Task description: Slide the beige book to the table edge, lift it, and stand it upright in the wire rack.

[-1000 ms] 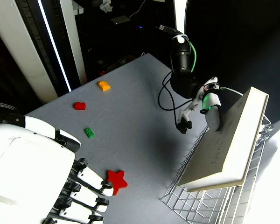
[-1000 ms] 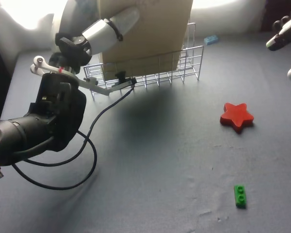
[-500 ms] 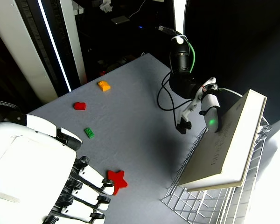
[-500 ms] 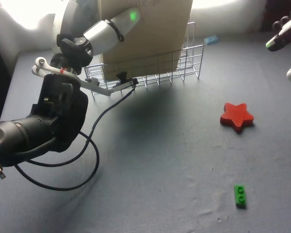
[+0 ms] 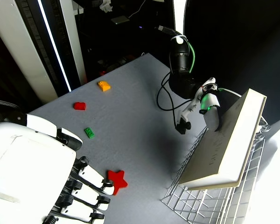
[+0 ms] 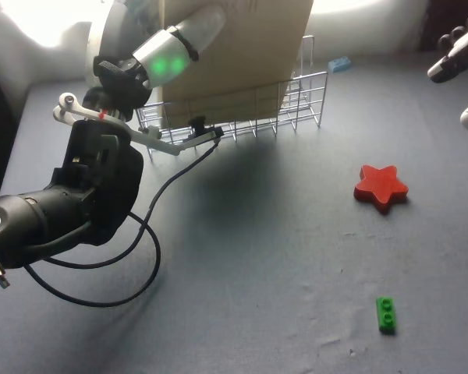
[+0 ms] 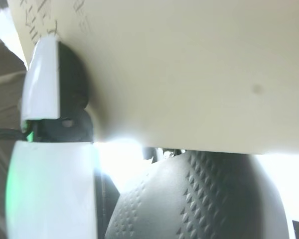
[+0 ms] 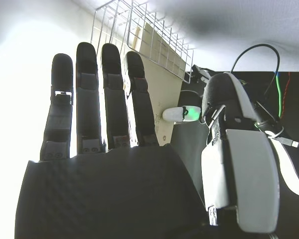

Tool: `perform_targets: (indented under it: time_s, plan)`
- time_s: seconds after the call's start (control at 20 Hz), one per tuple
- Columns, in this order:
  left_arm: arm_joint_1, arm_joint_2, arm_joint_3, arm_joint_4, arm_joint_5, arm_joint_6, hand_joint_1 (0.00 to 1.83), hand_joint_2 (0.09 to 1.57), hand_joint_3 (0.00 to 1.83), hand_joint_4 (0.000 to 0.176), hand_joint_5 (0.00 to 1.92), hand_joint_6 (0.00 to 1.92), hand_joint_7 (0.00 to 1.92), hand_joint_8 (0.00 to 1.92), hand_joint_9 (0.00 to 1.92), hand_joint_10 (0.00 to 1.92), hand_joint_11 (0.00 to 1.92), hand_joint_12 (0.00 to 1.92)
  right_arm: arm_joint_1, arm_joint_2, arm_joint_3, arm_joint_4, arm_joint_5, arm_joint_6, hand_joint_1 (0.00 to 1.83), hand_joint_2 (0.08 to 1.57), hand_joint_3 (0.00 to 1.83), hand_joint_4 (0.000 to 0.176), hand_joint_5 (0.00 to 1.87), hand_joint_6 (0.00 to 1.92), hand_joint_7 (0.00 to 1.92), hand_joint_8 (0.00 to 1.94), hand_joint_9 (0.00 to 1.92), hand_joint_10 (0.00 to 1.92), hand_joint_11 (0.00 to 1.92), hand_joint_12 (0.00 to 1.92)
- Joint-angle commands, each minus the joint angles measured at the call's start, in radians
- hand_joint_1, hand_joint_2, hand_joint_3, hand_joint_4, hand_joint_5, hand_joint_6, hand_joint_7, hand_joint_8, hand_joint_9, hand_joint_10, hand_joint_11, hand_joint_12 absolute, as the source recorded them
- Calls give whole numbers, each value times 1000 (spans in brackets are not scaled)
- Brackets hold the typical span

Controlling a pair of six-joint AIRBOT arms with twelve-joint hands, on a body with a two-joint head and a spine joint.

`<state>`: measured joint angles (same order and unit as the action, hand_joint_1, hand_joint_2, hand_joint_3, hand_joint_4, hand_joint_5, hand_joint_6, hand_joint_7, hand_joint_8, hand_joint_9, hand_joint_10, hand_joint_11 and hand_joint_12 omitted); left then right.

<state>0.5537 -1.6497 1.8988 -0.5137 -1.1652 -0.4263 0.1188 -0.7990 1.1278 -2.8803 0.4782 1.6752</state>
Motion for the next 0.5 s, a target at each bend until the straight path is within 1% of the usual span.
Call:
perform_targets:
  time_s: [0.0,0.05,0.1,0.15,0.25,0.3,0.4,0.45]
  plan:
    - [-5,6,1,8,-127,-17,1073,1124,0,0,693,637,776,104,594,344,274,1199,4,9,-3,-3,-86,4,269,1176,3,0,431,1,444,1,421,0,0,1059]
    - [-5,6,0,8,-127,-16,1024,1100,0,0,675,305,760,44,613,261,249,1170,4,9,-3,-3,-86,4,265,1176,3,0,431,1,442,1,421,0,0,1061]
    - [-5,6,0,8,-127,-15,965,1083,0,0,682,136,703,9,601,180,199,1147,4,9,-3,-3,-86,5,274,1170,0,0,441,5,459,7,436,6,10,1070]
    - [-5,7,0,8,-126,-15,932,1063,1,0,690,53,662,1,600,119,175,1135,4,9,-3,-3,-86,5,271,1169,0,0,448,7,468,10,443,9,14,1075]
    - [-4,8,-1,8,-125,-15,801,1029,0,0,660,4,567,0,513,35,84,1049,4,9,-3,-3,-85,5,273,1172,2,0,424,0,447,0,426,0,1,1112]
    - [-3,9,-1,8,-123,-15,772,1016,0,0,620,0,555,0,498,18,75,1010,4,9,-3,-3,-85,5,288,1170,0,0,425,2,451,3,429,3,0,1117]
    - [0,13,-3,8,-122,-14,679,1013,0,0,497,0,462,0,396,0,5,944,4,9,-3,-2,-85,5,298,1164,0,0,447,11,470,10,443,8,6,1121]
    - [1,17,-4,8,-122,-13,682,980,0,0,464,0,451,0,385,0,0,889,4,9,-4,-2,-84,5,311,1160,0,0,441,7,469,8,445,8,3,1119]
